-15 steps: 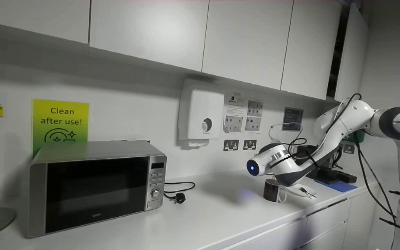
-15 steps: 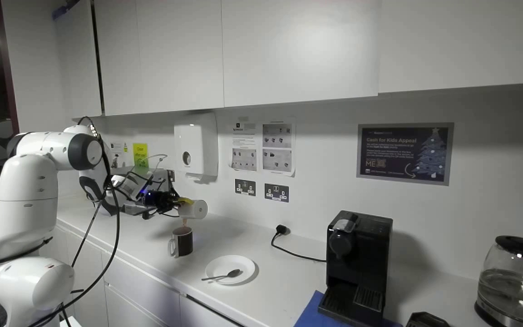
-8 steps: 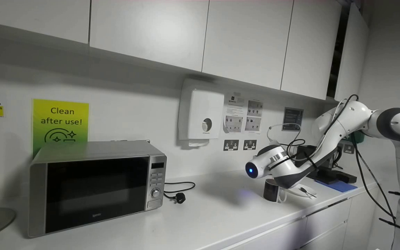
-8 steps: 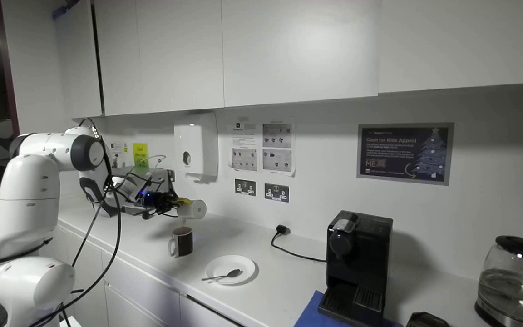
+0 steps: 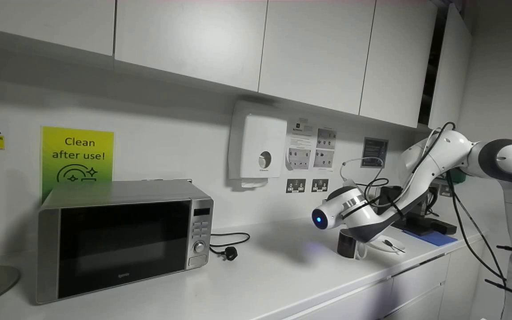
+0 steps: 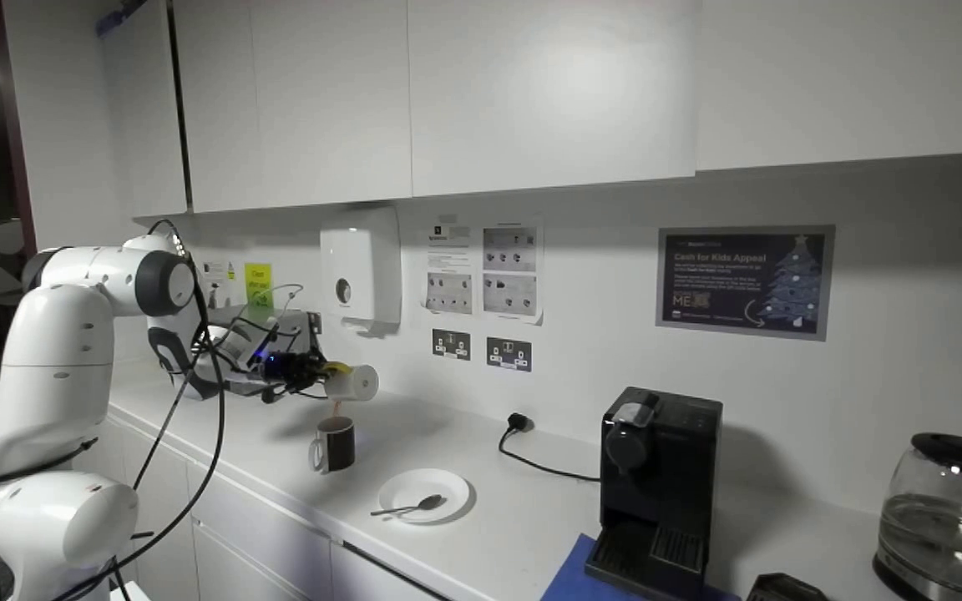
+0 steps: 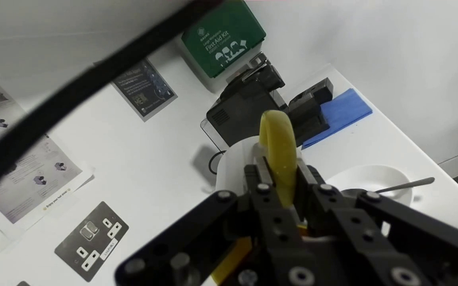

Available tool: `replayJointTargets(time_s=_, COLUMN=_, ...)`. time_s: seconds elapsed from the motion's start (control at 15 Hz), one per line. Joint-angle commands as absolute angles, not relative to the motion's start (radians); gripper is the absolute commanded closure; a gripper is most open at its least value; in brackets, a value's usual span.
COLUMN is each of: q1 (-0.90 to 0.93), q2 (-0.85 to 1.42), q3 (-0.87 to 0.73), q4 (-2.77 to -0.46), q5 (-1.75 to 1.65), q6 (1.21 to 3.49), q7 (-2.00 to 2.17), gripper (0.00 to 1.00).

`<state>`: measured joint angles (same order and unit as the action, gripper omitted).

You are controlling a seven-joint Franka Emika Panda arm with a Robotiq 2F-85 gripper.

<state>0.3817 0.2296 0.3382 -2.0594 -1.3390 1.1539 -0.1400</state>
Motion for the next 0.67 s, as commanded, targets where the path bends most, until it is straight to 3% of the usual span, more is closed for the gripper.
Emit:
replayJointTargets(time_s=0.0, q1=0.389, q2=0.236, q3=0.342, q4=-2.03, q5=-1.378, q6=1.087, q7=-0.186, gripper=0.96)
replayJointTargets(time_s=0.6, q1=0.388, q2=0.239, q3=0.34, q4=-2.034, q5=-1.396, q6=1.066, q7=-0.198, gripper=0.96)
